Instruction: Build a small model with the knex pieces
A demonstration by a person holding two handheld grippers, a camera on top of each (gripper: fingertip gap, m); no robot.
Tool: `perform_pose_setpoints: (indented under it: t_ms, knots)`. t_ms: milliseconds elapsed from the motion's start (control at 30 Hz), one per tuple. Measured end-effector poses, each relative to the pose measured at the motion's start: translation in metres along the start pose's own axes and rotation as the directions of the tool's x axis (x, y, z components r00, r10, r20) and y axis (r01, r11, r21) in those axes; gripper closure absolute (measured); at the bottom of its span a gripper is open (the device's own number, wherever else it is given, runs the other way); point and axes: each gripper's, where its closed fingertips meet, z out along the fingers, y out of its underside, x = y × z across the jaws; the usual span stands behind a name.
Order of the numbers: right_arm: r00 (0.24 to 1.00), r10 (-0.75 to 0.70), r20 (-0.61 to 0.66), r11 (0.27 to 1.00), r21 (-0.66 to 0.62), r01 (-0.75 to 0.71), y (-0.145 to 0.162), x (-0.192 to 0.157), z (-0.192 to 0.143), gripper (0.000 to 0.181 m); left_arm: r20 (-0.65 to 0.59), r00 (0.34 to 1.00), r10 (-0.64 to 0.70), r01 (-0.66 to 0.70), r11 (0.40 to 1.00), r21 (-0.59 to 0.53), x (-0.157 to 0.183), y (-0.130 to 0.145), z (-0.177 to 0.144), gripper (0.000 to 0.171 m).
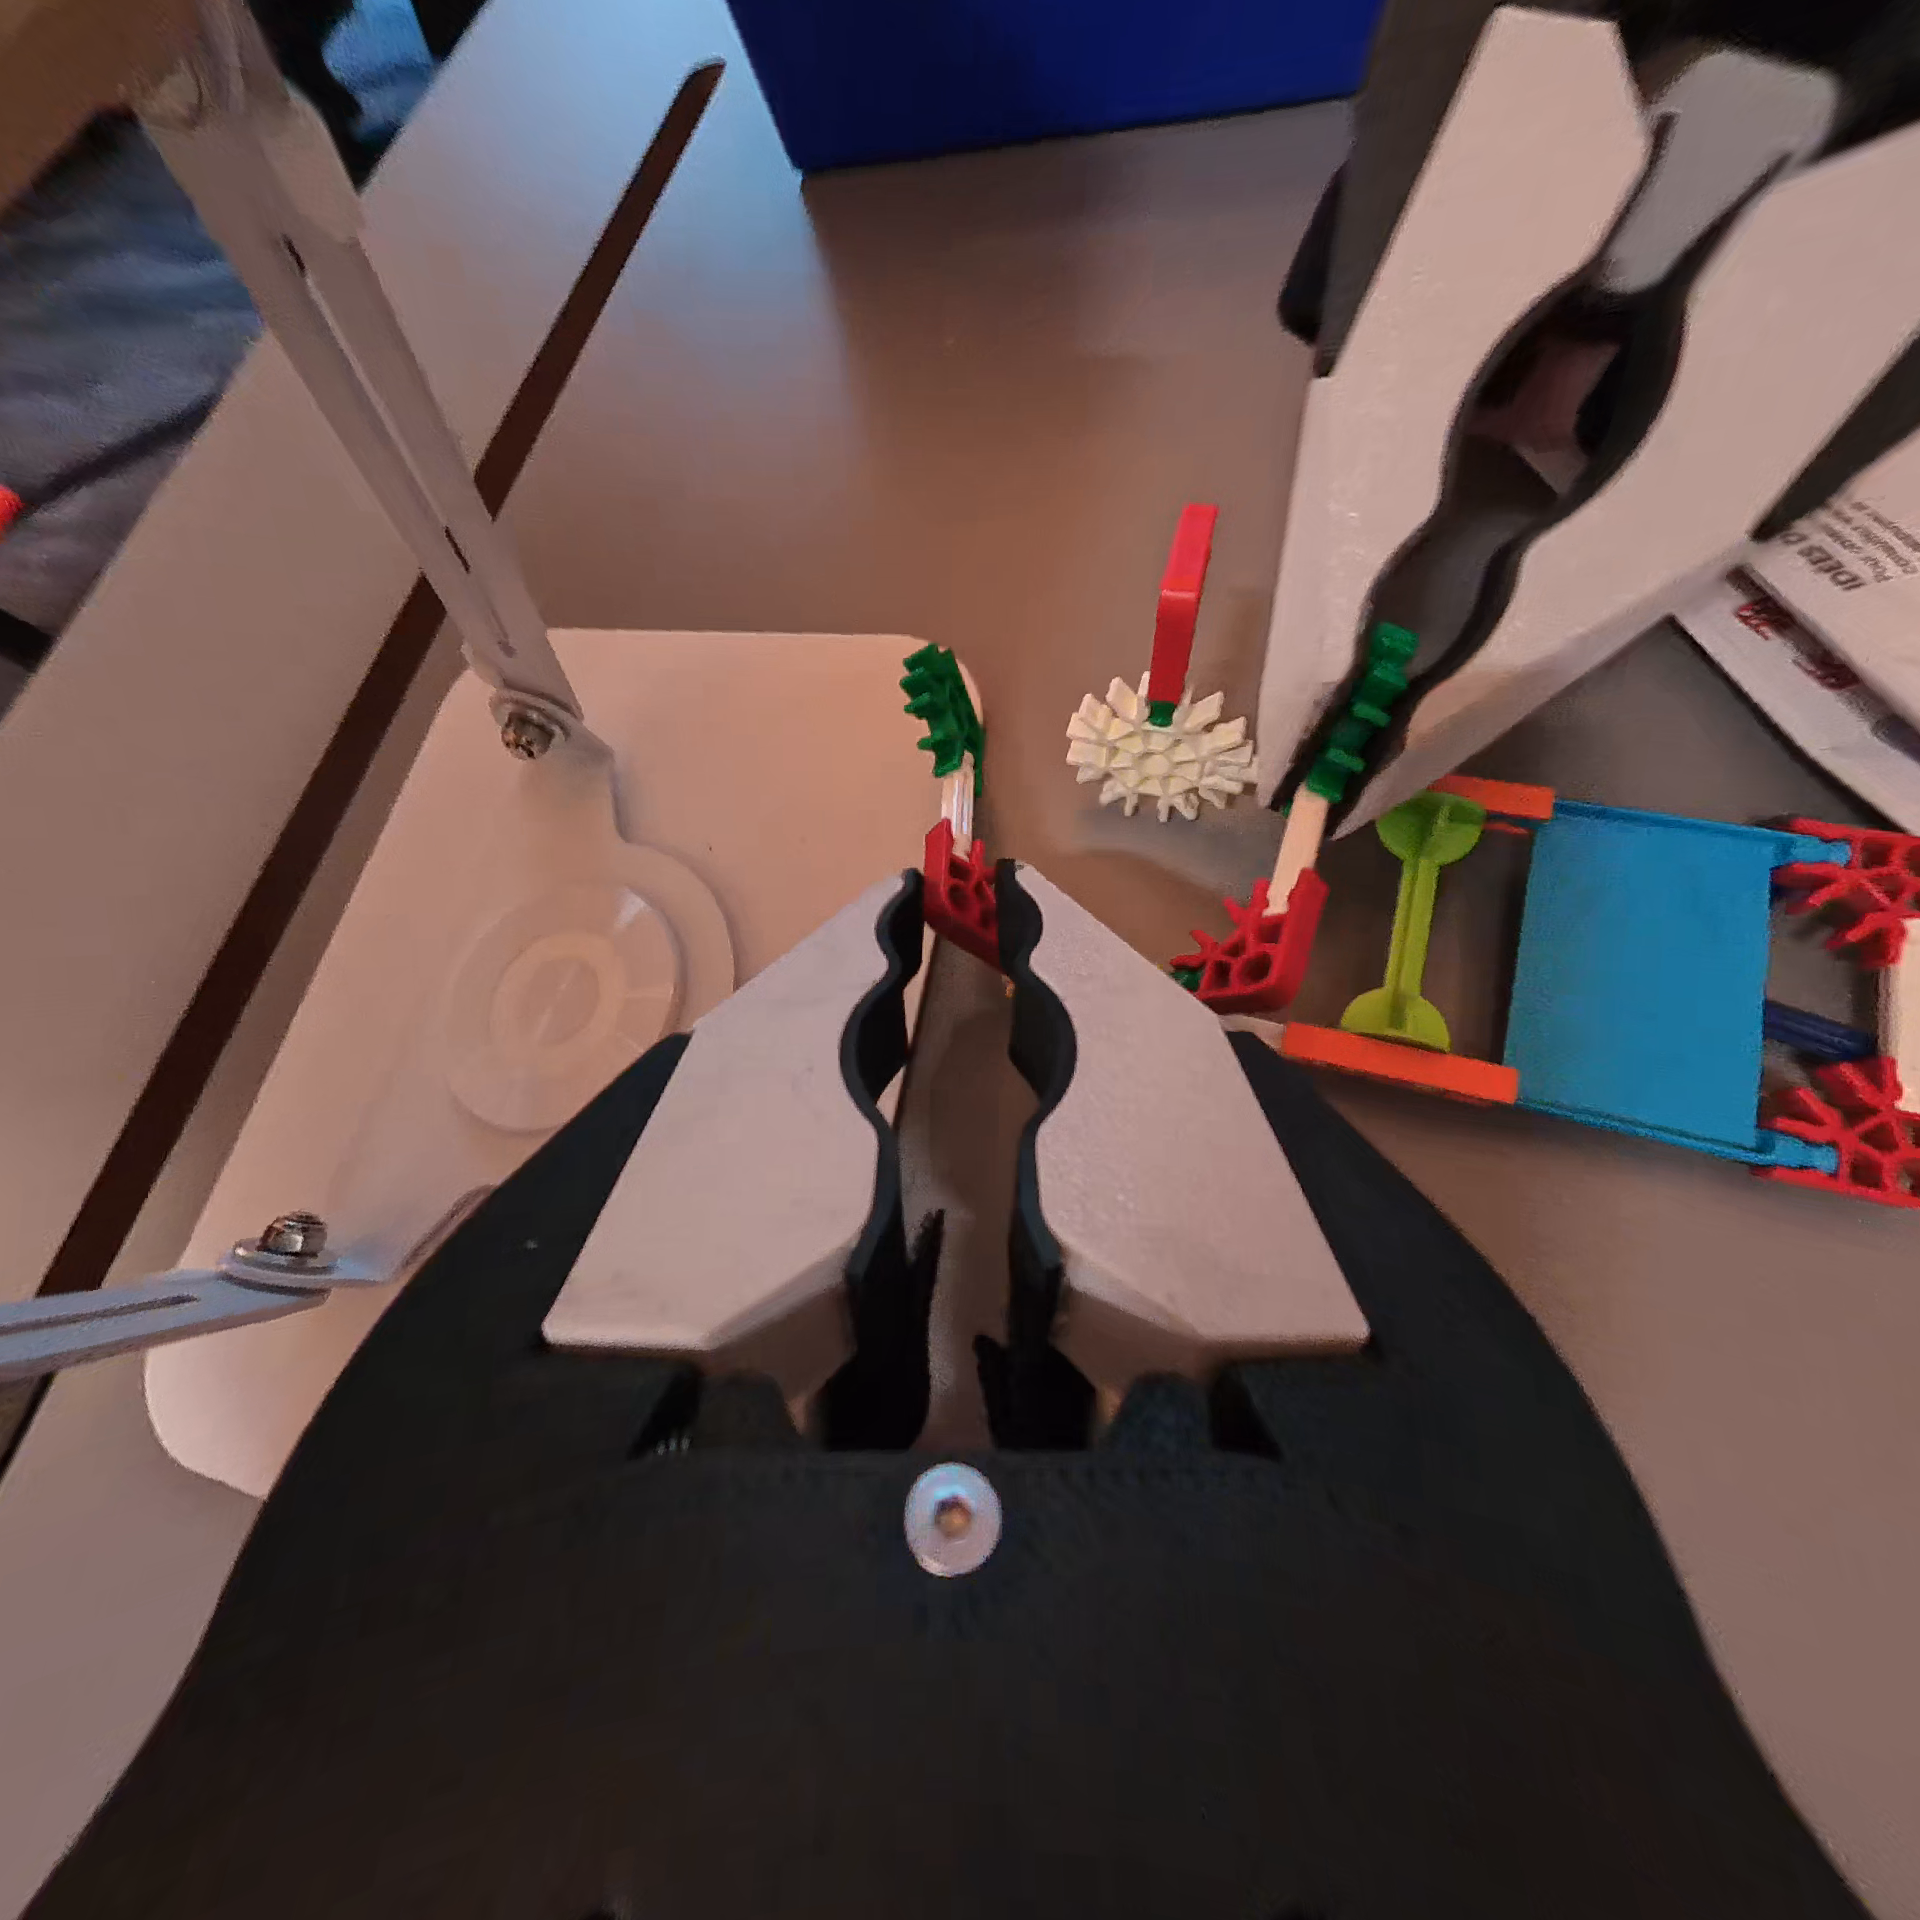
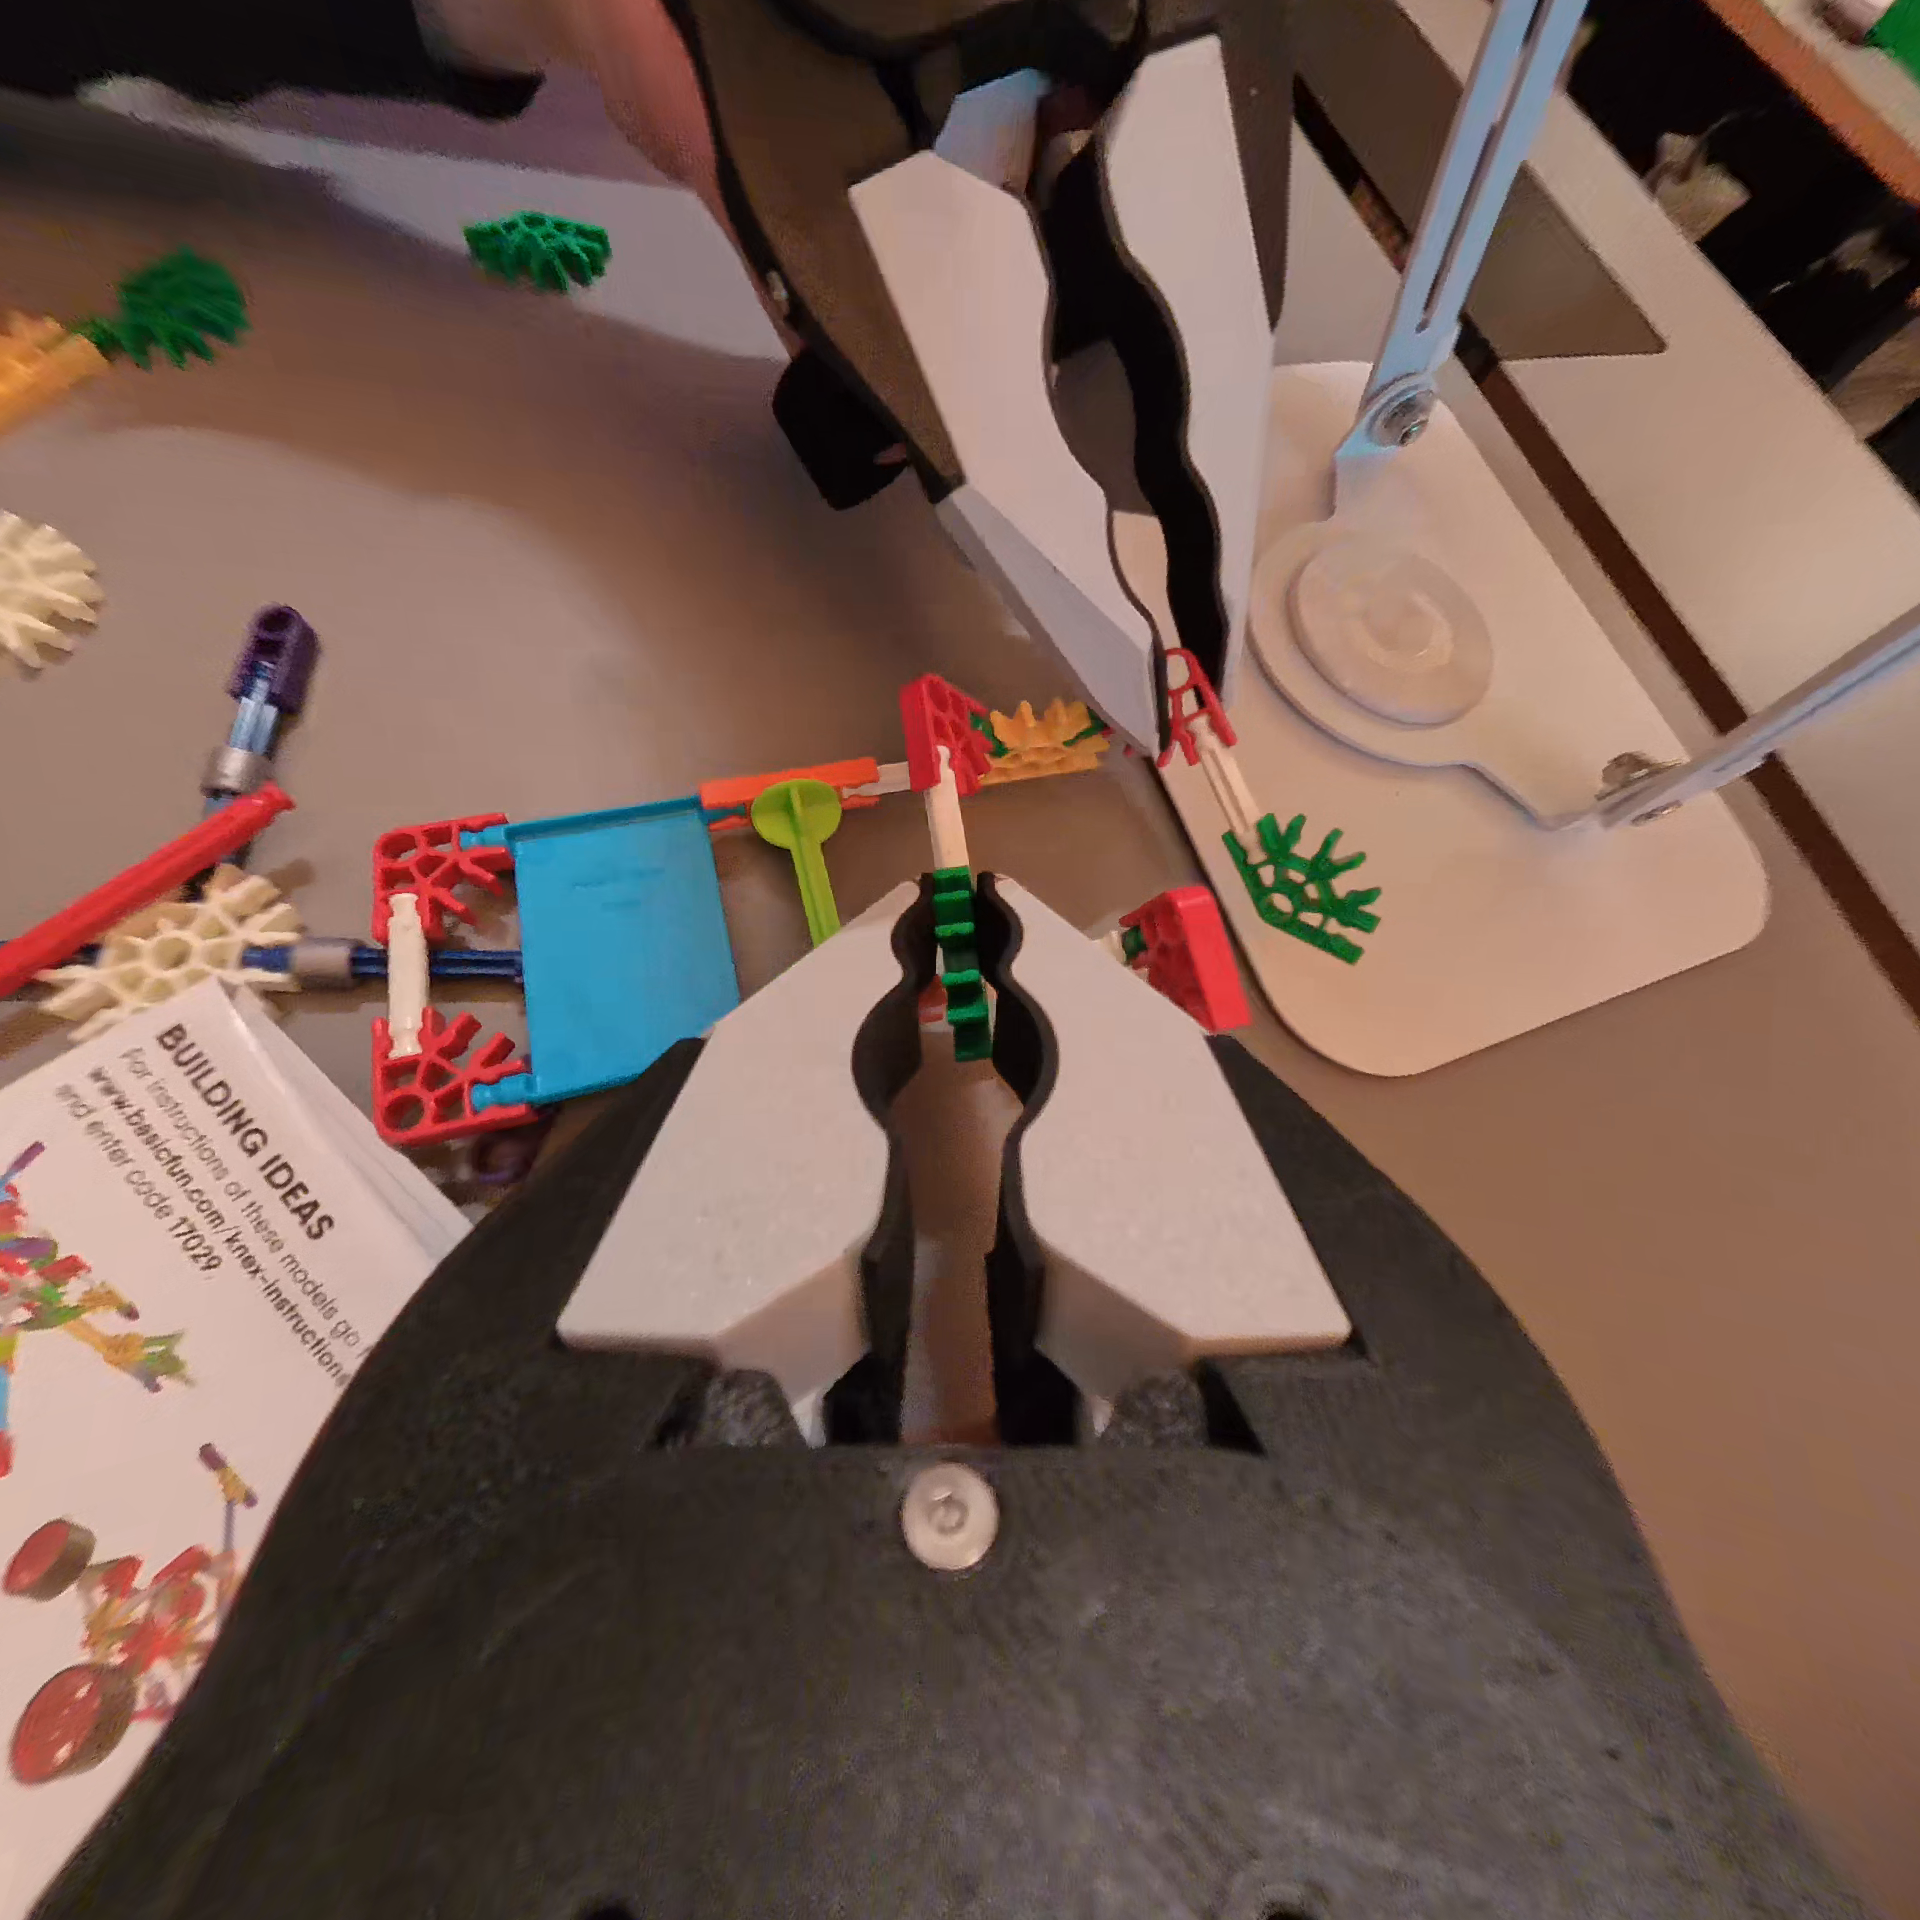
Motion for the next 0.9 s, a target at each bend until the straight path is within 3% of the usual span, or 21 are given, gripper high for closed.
perform_pose_setpoints:
  t_ms: [167, 300, 467, 533, 600, 667, 800, 900]
  knots:
    - [0.996, 0.039, 0.079, 0.999, -0.001, -0.039, 0.0, -0.008, -0.002, 0.176, 0.051, 0.996, 0.076, -0.08, 0.994, 0.072, 0.008, 0.0, -0.007, 0.16]
    - [0.99, 0.031, 0.138, 0.999, -0.016, -0.029, 0.001, -0.02, -0.002, 0.176, 0.012, 0.997, 0.08, -0.081, 0.992, 0.096, 0.02, 0.005, -0.011, 0.16]
    - [0.989, -0.03, 0.143, 0.999, -0.02, 0.033, 0.001, -0.028, 0.0, 0.177, -0.032, 0.999, 0.043, -0.041, 0.998, 0.052, 0.024, 0.01, -0.015, 0.158]
    - [0.989, -0.052, 0.138, 0.998, -0.019, 0.055, 0.001, -0.029, 0.0, 0.177, -0.036, 0.999, 0.024, -0.023, 1.0, 0.006, 0.02, 0.012, -0.012, 0.145]
    - [0.989, -0.071, 0.134, 0.997, -0.02, 0.074, 0.001, -0.031, 0.001, 0.177, -0.108, 0.994, -0.016, 0.011, 0.999, -0.047, 0.027, 0.014, -0.006, 0.146]
    - [0.987, -0.086, 0.133, 0.996, -0.02, 0.09, 0.0, -0.033, 0.001, 0.177, -0.12, 0.992, -0.03, 0.018, 0.995, -0.1, 0.027, 0.017, 0.002, 0.137]
    - [0.987, -0.088, 0.137, 0.996, -0.019, 0.092, 0.001, -0.034, 0.001, 0.177, -0.216, 0.972, -0.097, 0.065, 0.986, -0.151, 0.039, 0.016, 0.011, 0.148]
    - [0.987, -0.077, 0.144, 0.997, -0.013, 0.079, 0.0, -0.034, 0.0, 0.177, -0.222, 0.97, -0.095, 0.07, 0.991, -0.118, 0.037, 0.012, 0.012, 0.158]
